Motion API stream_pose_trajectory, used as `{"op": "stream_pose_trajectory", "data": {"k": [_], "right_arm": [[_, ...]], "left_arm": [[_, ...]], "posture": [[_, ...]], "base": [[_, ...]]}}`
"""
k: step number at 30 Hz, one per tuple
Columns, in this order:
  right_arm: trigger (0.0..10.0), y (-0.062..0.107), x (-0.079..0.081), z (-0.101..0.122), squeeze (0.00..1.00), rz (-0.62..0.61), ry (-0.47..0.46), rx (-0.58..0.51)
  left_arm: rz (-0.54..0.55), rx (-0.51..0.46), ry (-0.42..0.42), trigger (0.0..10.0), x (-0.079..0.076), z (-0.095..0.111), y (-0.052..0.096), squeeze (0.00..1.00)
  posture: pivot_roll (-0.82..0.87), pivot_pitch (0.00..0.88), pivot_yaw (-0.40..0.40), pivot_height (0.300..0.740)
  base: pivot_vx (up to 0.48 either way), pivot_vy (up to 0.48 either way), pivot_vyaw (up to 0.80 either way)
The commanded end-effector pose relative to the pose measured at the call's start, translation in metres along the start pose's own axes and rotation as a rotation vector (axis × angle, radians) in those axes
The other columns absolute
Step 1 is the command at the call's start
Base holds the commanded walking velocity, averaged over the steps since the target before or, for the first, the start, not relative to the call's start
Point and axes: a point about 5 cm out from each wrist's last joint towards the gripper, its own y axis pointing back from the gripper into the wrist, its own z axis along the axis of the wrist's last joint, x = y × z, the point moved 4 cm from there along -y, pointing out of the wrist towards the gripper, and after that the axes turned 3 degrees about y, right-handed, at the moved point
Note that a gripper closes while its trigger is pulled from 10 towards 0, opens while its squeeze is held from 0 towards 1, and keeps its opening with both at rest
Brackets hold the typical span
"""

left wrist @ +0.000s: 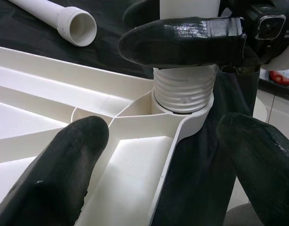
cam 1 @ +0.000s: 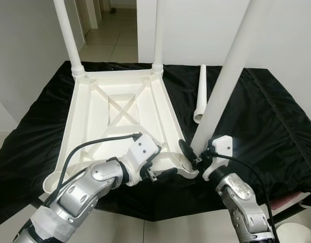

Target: Building children table

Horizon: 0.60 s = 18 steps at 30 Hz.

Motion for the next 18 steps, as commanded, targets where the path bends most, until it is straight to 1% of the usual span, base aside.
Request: {"op": "stream_pose_trajectory", "data": {"k": [1, 3, 4, 5, 6, 12, 17, 18], "right_arm": [[10.0, 0.008, -0.001, -0.04, 0.0, -0.018, -0.016, 0.187], [10.0, 0.01, 0.001, -0.037, 0.0, -0.027, 0.065, 0.14], [10.0, 0.01, 0.001, -0.037, 0.0, -0.027, 0.065, 0.14], [10.0, 0.011, 0.002, -0.035, 0.0, -0.046, 0.084, 0.111], [10.0, 0.012, 0.004, -0.035, 0.0, -0.077, 0.081, 0.092], [10.0, 0.014, 0.009, -0.039, 0.0, -0.086, 0.07, 0.094], [10.0, 0.017, 0.009, -0.037, 0.0, -0.083, 0.055, 0.069], [10.0, 0.019, 0.006, -0.039, 0.0, -0.081, 0.067, 0.076]], "left_arm": [[-0.153, 0.022, -0.01, 10.0, -0.014, -0.002, 0.001, 0.0], [-0.146, 0.02, -0.011, 10.0, -0.013, -0.001, 0.0, 0.0], [-0.146, 0.02, -0.011, 10.0, -0.013, -0.001, 0.0, 0.0], [-0.143, 0.019, -0.012, 10.0, -0.013, -0.001, 0.0, 0.0], [-0.14, 0.019, -0.013, 10.0, -0.013, -0.002, 0.001, 0.0], [-0.137, 0.018, -0.015, 10.0, -0.012, -0.001, 0.0, 0.0], [-0.136, 0.017, -0.016, 10.0, -0.012, -0.001, 0.0, 0.0], [-0.137, 0.018, -0.017, 10.0, -0.012, -0.001, 0.0, 0.0]], "posture": [[0.02, 0.057, 0.028, 0.74], [0.02, 0.057, 0.023, 0.74], [0.02, 0.057, 0.023, 0.74], [0.02, 0.058, 0.019, 0.74], [0.02, 0.058, 0.019, 0.74], [0.02, 0.057, 0.017, 0.74], [0.02, 0.057, 0.017, 0.74], [0.02, 0.056, 0.019, 0.74]], "base": [[0.0, 0.0, 0.0], [0.0, 0.0, 0.0], [0.0, 0.0, 0.0], [0.0, 0.0, 0.0], [0.0, 0.0, 0.0], [0.0, 0.0, 0.0], [0.0, 0.0, 0.0], [0.0, 0.0, 0.0]]}}
